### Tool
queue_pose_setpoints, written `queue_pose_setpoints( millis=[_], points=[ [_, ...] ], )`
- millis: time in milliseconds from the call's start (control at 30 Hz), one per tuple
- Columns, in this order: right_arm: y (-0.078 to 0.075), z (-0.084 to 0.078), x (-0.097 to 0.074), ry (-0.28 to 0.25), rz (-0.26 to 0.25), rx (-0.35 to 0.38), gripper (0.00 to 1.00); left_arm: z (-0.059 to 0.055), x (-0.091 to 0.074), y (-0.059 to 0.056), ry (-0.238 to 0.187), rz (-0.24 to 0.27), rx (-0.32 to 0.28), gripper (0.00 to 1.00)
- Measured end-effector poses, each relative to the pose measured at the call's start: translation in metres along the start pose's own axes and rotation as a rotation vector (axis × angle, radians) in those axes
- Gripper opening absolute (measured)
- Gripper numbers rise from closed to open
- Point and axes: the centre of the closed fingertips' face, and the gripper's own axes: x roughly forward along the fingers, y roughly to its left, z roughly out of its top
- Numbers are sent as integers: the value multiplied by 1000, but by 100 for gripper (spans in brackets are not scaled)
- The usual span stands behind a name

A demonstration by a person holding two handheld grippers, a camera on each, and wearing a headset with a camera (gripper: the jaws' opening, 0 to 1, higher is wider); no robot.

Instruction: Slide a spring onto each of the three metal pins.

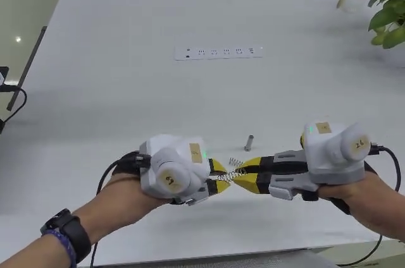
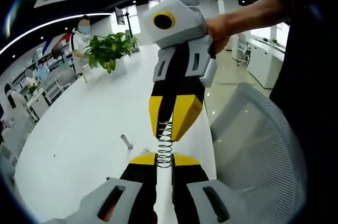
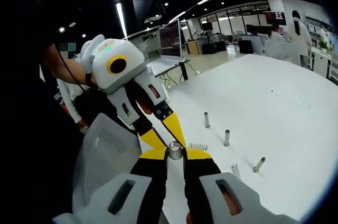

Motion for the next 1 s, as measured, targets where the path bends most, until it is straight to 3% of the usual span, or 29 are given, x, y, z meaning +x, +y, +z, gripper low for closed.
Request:
queue_pose_setpoints(
  millis=[300, 733, 1000],
  points=[
    [-4, 25, -9, 58, 3, -107, 9, 21, -5, 14, -100, 27, -44, 1],
    [3, 37, -9, 116, 26, -181, 9, 31, -7, 17, -148, 35, -77, 1],
    [1, 37, -15, 217, 69, -291, 9, 44, -10, 19, -185, 26, -86, 1]
  ],
)
